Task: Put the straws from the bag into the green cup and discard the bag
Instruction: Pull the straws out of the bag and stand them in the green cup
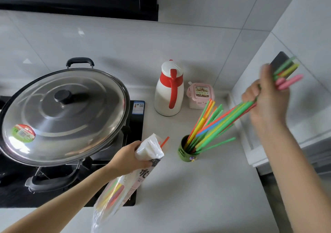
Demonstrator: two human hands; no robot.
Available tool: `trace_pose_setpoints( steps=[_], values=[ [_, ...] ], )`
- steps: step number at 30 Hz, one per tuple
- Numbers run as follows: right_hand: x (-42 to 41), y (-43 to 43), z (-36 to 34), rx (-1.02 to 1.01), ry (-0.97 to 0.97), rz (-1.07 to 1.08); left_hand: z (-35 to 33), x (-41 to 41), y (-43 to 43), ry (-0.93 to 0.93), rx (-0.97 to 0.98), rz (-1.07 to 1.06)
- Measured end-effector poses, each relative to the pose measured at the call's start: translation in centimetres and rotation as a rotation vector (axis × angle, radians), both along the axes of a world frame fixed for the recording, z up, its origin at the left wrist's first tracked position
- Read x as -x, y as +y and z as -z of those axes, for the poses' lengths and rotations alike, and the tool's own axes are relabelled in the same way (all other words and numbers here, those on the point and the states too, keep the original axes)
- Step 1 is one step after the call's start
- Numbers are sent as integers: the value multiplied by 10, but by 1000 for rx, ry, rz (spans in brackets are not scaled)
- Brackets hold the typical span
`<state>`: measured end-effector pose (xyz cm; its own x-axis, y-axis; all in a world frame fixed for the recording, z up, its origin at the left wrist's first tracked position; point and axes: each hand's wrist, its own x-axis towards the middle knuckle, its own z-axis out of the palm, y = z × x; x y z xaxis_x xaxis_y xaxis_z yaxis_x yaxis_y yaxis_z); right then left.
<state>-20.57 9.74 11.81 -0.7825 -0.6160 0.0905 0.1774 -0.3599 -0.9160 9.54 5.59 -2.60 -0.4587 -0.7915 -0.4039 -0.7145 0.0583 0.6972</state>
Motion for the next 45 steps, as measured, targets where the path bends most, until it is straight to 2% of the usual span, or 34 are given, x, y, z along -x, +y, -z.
trace_pose_setpoints(
  steps=[4, 8, 11, 19, 25, 29, 31, 33, 36, 39, 41, 43, 45],
  values=[
    [-10, -19, 42, -166, 211, -27, -2, 2, -2, -3, 5, 1],
    [-15, -31, 68, -282, 330, 23, -2, 2, -2, -9, 13, -2],
    [-26, -36, 82, -297, 376, 31, -3, 1, -1, -11, 20, 1],
    [-52, -36, 112, -374, 301, 81, -5, 2, -2, -3, 16, -18],
    [-58, -27, 136, -519, 209, -78, -8, 4, -8, 19, 27, -16],
    [-42, -26, 124, -460, 201, -58, -8, 7, -9, 23, 27, -9],
    [-34, -23, 115, -384, 248, -39, -8, 9, -9, 28, 23, -2],
    [-32, -19, 112, -410, 408, -71, -8, 10, -10, 31, 20, 12],
    [-34, -14, 113, -671, 767, -206, -11, 14, -10, 27, 16, 28],
    [-29, -12, 103, -846, 883, -294, -15, 20, -12, 11, 25, 43],
    [-30, -8, 90, -756, 1024, -138, -18, 24, -14, 1, 21, 60],
    [-40, 2, 77, -522, 1148, 85, -19, 27, -16, -29, 8, 106],
    [-55, 16, 76, -355, 1012, 8, -21, 30, -18, -81, -49, 195]
  ],
)
